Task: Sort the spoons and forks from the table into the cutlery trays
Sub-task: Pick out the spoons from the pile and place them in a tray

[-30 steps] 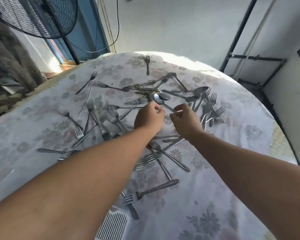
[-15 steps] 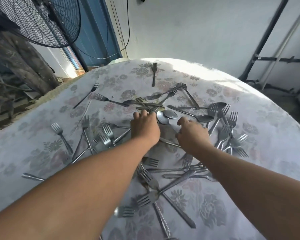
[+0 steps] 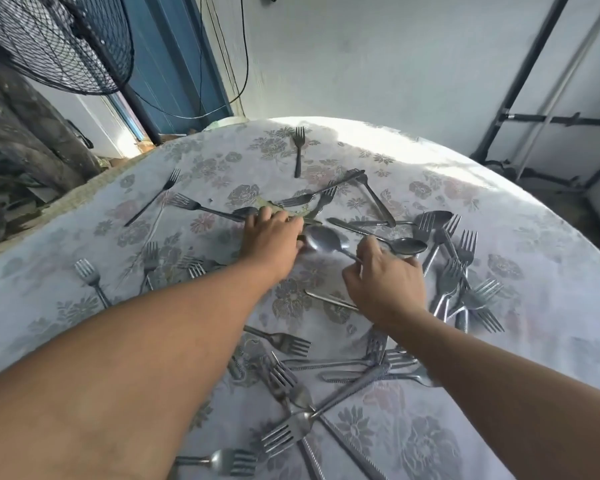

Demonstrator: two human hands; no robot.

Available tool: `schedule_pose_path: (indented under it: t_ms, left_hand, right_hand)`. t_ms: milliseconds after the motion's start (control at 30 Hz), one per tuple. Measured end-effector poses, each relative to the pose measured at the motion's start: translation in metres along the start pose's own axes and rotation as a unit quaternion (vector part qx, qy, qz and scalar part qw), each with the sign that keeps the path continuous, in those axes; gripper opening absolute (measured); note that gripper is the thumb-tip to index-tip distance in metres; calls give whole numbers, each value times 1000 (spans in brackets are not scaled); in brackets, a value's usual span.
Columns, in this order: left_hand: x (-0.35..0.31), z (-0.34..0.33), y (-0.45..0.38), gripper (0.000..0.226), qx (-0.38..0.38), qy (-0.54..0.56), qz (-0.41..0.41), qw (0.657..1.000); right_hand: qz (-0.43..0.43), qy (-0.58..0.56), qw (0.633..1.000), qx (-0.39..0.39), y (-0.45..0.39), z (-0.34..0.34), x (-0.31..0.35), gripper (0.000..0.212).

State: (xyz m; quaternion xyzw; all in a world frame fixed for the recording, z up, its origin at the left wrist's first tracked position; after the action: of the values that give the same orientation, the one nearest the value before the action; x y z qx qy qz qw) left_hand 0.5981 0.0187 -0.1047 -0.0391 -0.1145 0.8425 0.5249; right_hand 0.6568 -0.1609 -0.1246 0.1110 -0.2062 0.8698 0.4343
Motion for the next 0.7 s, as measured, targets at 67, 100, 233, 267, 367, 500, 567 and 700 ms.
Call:
schedule_pose_path:
  t_ms: [67,100,233,267,367,500,567,700]
  left_hand:
    - [2,5,3,6,-49,60,-4,997]
    - [0,10,4,8,-76,94,-7,993]
    - [-10,12,3,16,-21,155,-11,988]
    - [-12,8,4,25,30,121,-18,992]
    - [-10,-5,12,67,134,57,0,989]
    - [-9,-7,20,78,95,36,-24,995]
    - [-8,-12,22,81,103,6,-44,994]
    - [-8,-17,15,52,90,19,-10,996]
  right_hand:
    - [-33,-34,999,-23,-5,4,-8,16]
    - [-43,-39,998,-28,-8,6,-11,18]
    - [-58,-8,998,-9,-18,2,-21,20]
    - [-60,-2,998,2,-20,-1,-21,20]
    - [-62,4,998,30,-23,-7,-21,15]
    - [-71,27,995,68,-28,-12,-20,17]
    - [-77,39,991,99,-29,-15,-21,31]
    - [-73,46,992,91,-24,-12,-19,20]
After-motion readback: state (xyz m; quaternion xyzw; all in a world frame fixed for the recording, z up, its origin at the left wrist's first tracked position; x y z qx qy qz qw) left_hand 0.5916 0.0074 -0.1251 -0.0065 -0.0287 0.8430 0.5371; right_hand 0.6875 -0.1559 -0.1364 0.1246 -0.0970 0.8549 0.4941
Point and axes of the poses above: each hand's wrist, its own y-axis away from the middle knuckle, its own z-axis out of the back of the hand, x = y × z, the point moved 6 cm from there along -y, towards the middle knuckle, and after that the axes turned 10 degrees about -x, right-handed, at the moved point
